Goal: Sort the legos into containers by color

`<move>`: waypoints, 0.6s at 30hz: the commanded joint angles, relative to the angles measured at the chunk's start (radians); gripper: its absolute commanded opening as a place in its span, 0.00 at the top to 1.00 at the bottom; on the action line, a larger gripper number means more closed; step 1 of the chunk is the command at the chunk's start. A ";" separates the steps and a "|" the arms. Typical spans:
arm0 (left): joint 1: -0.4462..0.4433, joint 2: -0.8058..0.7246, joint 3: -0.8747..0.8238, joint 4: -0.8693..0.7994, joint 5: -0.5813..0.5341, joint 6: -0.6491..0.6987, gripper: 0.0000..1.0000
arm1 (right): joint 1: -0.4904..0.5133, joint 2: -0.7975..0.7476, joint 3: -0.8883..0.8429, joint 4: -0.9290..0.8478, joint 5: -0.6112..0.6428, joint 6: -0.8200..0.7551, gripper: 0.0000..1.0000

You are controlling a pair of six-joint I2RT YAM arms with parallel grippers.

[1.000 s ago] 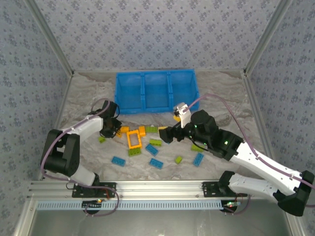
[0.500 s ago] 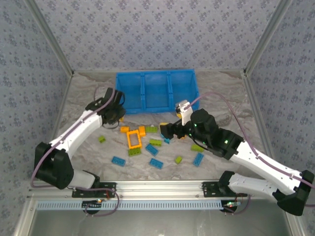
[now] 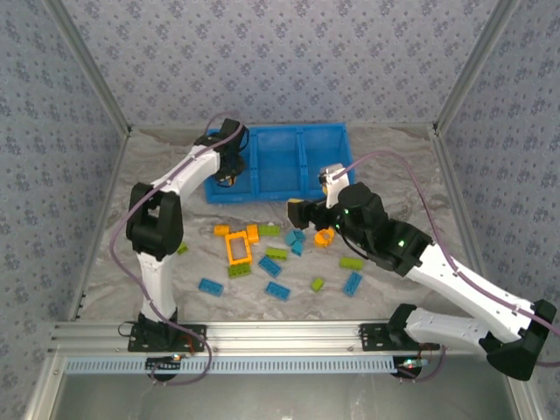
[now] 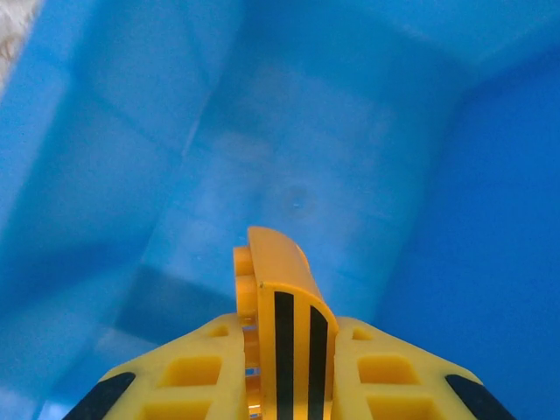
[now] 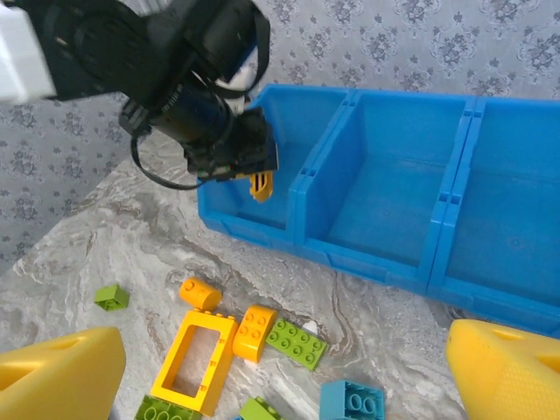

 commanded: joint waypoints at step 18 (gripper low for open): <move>0.019 0.053 0.085 -0.080 0.046 0.056 0.57 | -0.061 -0.039 -0.067 -0.319 0.171 0.270 0.06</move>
